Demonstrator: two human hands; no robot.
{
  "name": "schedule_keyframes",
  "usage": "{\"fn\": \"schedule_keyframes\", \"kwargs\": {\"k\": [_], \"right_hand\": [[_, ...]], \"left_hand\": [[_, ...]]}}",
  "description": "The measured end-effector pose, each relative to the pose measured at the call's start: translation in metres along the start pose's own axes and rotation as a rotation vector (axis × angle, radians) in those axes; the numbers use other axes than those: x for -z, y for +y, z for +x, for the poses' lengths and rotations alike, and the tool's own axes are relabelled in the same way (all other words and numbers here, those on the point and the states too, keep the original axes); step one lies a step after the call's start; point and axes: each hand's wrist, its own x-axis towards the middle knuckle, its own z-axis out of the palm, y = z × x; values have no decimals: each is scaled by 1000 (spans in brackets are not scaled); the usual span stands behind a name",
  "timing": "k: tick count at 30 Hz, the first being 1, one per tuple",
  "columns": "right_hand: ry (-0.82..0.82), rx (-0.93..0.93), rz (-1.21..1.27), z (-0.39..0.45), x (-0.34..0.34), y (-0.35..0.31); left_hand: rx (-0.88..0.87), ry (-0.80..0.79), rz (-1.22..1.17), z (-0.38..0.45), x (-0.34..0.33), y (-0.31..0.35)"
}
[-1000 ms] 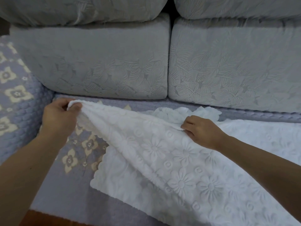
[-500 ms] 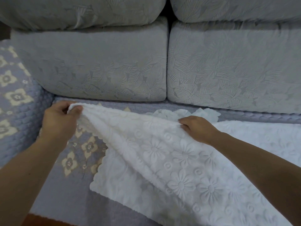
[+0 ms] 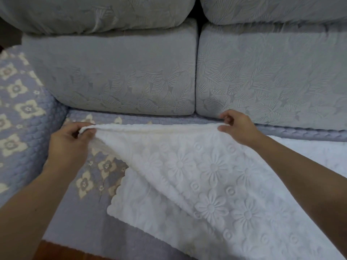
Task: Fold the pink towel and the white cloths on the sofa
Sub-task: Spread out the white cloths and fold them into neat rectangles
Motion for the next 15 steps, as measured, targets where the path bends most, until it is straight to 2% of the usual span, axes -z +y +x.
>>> {"fn": "schedule_keyframes", "kwargs": {"k": [5, 9, 12, 15], "right_hand": [[-139, -15, -180, -24, 44, 10], [-161, 83, -244, -60, 65, 6], [-163, 188, -305, -89, 68, -5], [-192, 268, -292, -116, 70, -9]], "left_hand": [[40, -16, 37, -20, 1, 14], [55, -64, -154, -53, -30, 70], [-180, -373, -19, -102, -96, 116], [-471, -753, 456, -151, -172, 147]]}}
